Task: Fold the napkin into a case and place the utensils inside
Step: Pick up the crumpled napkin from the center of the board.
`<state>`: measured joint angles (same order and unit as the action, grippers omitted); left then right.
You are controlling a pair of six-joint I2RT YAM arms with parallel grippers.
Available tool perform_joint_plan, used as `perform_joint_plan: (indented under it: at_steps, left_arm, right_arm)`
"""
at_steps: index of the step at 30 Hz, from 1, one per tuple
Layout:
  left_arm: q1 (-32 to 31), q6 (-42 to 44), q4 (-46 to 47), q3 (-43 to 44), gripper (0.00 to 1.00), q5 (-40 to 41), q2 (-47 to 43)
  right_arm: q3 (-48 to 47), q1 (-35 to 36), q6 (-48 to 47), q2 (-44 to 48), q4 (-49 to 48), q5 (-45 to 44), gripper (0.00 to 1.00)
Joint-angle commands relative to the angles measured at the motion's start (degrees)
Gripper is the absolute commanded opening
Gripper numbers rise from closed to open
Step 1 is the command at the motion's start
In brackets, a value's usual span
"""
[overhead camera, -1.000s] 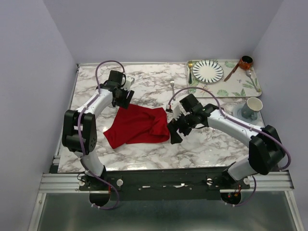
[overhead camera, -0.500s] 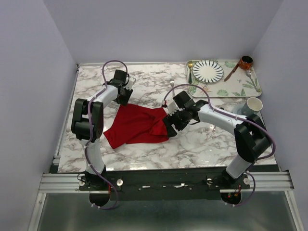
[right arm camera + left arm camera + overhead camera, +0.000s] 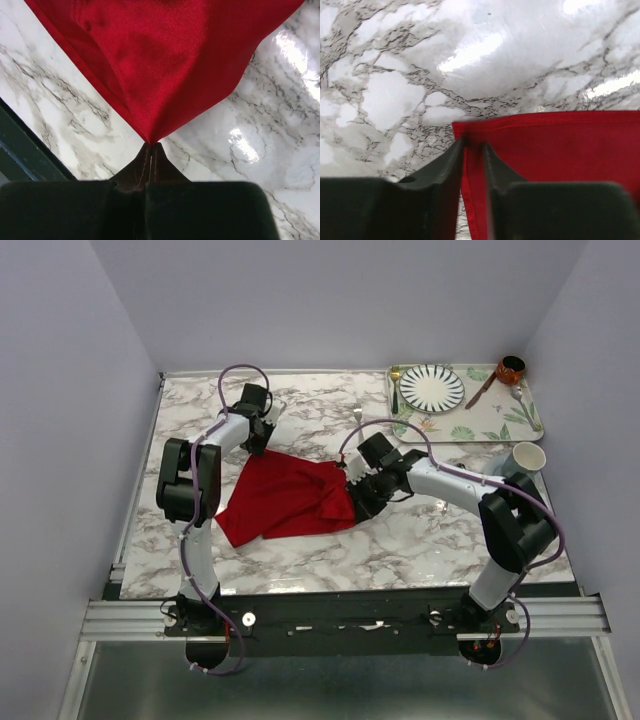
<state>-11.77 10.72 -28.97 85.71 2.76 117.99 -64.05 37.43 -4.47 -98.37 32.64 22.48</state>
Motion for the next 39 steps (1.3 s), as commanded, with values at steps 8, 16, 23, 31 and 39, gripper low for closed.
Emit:
perform_joint_plan:
  at_steps: [8, 16, 23, 31, 39]
  left_arm:
    - [8.16, 6.06, -7.59, -9.76, 0.00, -9.27, -8.73]
    - [10.63, 7.91, -6.71, -17.86, 0.00, -11.90, -18.49]
    - [10.63, 3.26, -6.45, -17.95, 0.00, -15.51, -18.94]
    - [10.63, 1.59, -4.61, -19.79, 0.00, -15.68, -17.63]
    - [10.63, 0.18, -3.37, -21.55, 0.00, -16.39, -17.62]
  right_arm:
    - [7.28, -4.55, -3.79, 12.49, 7.33, 0.89, 0.01]
    - [4.47, -12.02, -5.29, 13.65, 11.48, -0.59, 0.01]
    - [-4.85, -12.29, -4.49, 10.30, 13.42, -3.68, 0.59]
    - [-0.39, -6.17, -5.29, 14.87, 11.39, 0.38, 0.69]
    - [2.18, 2.21, -1.86, 9.44, 4.10, -5.16, 0.64]
